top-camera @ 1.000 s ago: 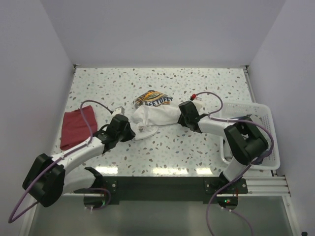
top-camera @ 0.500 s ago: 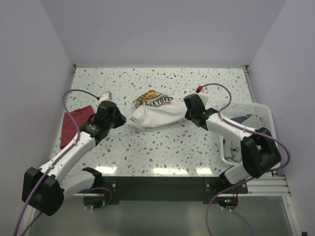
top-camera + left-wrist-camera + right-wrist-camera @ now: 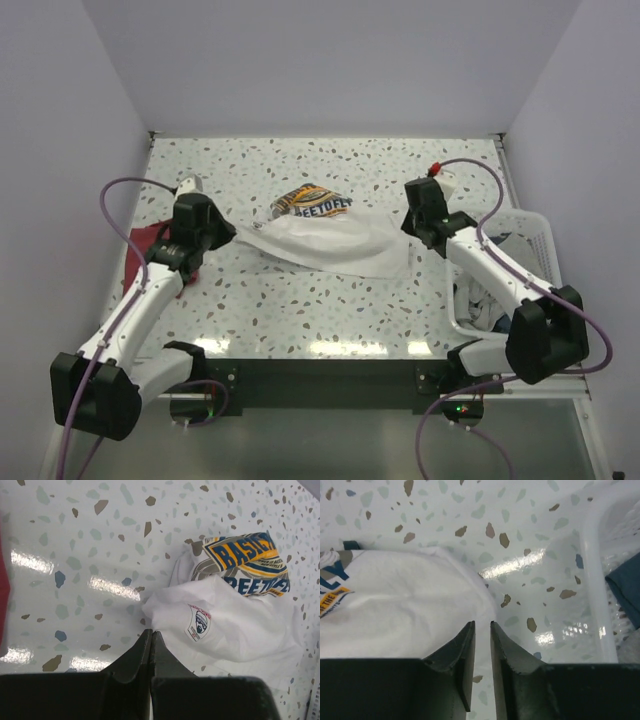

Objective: Fold and stack the tank tops
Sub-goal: Flatten the tank top out

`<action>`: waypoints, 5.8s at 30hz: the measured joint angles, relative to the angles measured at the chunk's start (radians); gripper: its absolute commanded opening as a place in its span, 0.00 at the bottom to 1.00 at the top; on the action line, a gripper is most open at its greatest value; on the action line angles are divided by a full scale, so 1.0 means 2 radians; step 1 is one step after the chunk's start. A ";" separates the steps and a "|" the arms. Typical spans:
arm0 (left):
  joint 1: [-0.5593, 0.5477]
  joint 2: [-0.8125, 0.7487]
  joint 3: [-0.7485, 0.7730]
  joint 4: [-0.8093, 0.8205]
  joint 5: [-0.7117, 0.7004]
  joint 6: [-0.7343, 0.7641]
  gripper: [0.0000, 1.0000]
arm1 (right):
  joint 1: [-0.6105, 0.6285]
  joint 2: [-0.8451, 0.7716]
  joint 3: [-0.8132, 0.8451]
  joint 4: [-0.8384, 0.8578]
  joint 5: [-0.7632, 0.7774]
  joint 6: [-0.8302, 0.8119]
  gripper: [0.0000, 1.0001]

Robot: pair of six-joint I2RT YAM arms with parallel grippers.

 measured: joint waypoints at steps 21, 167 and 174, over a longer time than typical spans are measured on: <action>0.006 0.012 -0.057 0.001 0.012 0.000 0.00 | 0.032 0.006 -0.183 0.030 -0.076 0.040 0.40; 0.124 0.049 0.019 0.229 0.234 -0.049 0.00 | -0.027 -0.061 0.031 0.048 -0.088 -0.063 0.00; 0.118 -0.063 -0.143 0.137 0.246 -0.048 0.00 | -0.027 -0.167 -0.092 -0.033 -0.102 -0.024 0.00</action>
